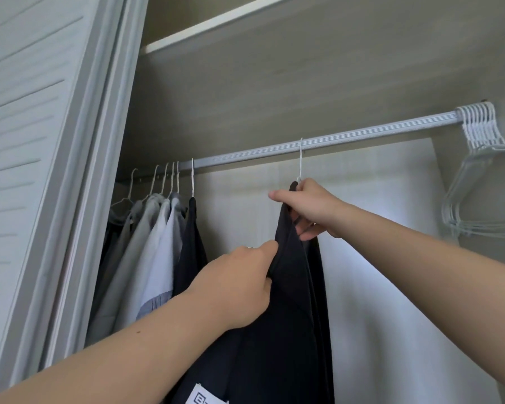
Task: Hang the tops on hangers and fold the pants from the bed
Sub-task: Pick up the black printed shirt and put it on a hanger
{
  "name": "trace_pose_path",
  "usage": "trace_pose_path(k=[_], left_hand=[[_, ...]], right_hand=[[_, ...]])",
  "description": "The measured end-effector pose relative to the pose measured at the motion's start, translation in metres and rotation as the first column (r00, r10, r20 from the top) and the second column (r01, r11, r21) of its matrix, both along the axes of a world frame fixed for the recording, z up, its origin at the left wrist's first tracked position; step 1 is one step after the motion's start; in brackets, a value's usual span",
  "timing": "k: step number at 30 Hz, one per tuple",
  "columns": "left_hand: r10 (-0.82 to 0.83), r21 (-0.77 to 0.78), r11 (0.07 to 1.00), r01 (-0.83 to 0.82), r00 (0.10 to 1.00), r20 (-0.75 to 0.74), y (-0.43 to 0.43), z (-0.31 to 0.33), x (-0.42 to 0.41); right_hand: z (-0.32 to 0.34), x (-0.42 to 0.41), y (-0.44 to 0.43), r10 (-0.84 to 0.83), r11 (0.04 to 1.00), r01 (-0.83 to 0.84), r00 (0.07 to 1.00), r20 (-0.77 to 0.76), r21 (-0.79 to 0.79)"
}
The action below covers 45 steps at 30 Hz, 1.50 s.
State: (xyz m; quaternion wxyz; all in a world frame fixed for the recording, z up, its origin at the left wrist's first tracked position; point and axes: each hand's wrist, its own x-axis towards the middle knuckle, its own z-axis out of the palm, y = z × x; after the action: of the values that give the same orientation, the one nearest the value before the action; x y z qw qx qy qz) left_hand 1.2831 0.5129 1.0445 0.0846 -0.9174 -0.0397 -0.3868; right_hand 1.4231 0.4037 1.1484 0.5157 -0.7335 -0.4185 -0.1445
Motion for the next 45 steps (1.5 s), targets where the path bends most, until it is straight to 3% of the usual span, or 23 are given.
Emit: trace_pose_path(k=[7,13,27,40,45], left_hand=[[0.007,-0.003,1.000,-0.007,0.997,-0.073,0.006,-0.008,-0.017],[0.080,-0.002,0.997,-0.081,0.990,-0.114,0.003,-0.011,-0.029],[0.344,-0.014,0.938,-0.346,0.935,-0.086,0.013,-0.012,-0.056],[0.494,-0.170,0.839,-0.518,0.854,-0.165,0.036,-0.024,-0.087],[0.518,-0.170,0.826,-0.538,0.842,-0.148,0.039,-0.031,-0.101]], right_hand=[[-0.019,-0.029,-0.011,0.064,0.971,-0.055,0.997,0.032,-0.231],[-0.017,-0.031,-0.003,0.003,0.976,0.020,0.994,0.108,-0.218],[-0.012,-0.034,0.061,0.264,0.944,-0.245,0.963,0.060,-0.223],[-0.017,-0.027,0.136,0.401,0.896,-0.398,0.916,-0.027,-0.195],[-0.038,-0.022,0.146,0.402,0.915,-0.394,0.909,0.109,-0.090]])
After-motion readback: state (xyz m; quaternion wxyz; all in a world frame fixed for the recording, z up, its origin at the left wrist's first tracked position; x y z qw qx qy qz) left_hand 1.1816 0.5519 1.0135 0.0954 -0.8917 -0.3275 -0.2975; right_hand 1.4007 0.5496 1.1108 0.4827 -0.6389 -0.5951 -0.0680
